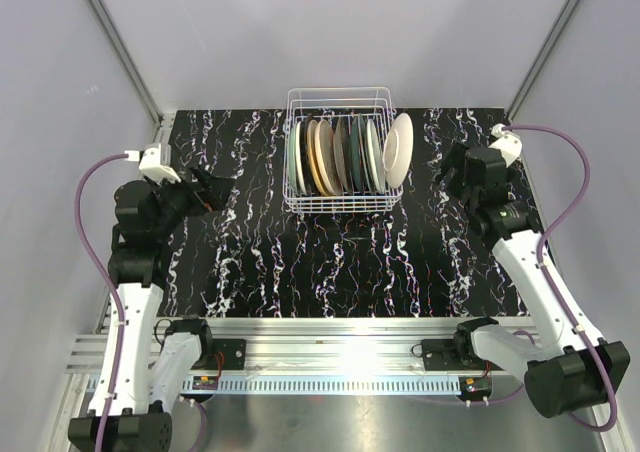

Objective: Load the plates into the dish rack
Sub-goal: Insert the plate into the dish rack

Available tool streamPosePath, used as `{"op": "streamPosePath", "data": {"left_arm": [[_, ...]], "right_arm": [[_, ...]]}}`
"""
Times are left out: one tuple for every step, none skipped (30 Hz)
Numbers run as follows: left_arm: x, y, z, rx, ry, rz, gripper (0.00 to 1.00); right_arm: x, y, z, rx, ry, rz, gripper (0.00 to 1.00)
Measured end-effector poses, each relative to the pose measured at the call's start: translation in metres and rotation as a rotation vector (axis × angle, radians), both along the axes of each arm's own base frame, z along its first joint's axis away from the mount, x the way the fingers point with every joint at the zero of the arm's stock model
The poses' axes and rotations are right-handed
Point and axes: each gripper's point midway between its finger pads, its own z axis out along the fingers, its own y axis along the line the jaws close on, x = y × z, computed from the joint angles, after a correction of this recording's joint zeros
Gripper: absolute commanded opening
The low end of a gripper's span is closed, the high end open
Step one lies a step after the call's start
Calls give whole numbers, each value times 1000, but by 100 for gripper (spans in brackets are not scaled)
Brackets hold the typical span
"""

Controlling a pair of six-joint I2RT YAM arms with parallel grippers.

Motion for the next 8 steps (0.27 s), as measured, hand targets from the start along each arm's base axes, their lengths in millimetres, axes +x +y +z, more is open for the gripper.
{"op": "streamPosePath", "data": {"left_arm": [[0,1,0,1,0,4,99],[1,1,0,2,1,8,99],[1,2,0,2,0,11,99],[1,2,0,3,1,13,99],[1,3,0,4,1,17,99],[1,3,-1,4,1,20,99],[2,4,-1,5,1,22,99],[2,4,-1,6,1,26,99]], "right_arm": [[0,-1,-1,-1,0,-9,100],[-1,-3,-1,-1,-1,-18,100],[-1,-4,-1,-1,-2,-24,100],[-2,-5,-2,-2,-2,-30,99],[-2,-5,-2,-3,-3,-32,100],[-2,-5,-2,-3,-4,-32,99],[-2,-5,-3,-2,-3,-32,100],[-3,-5,-3,-3,-3,-33,100]]}}
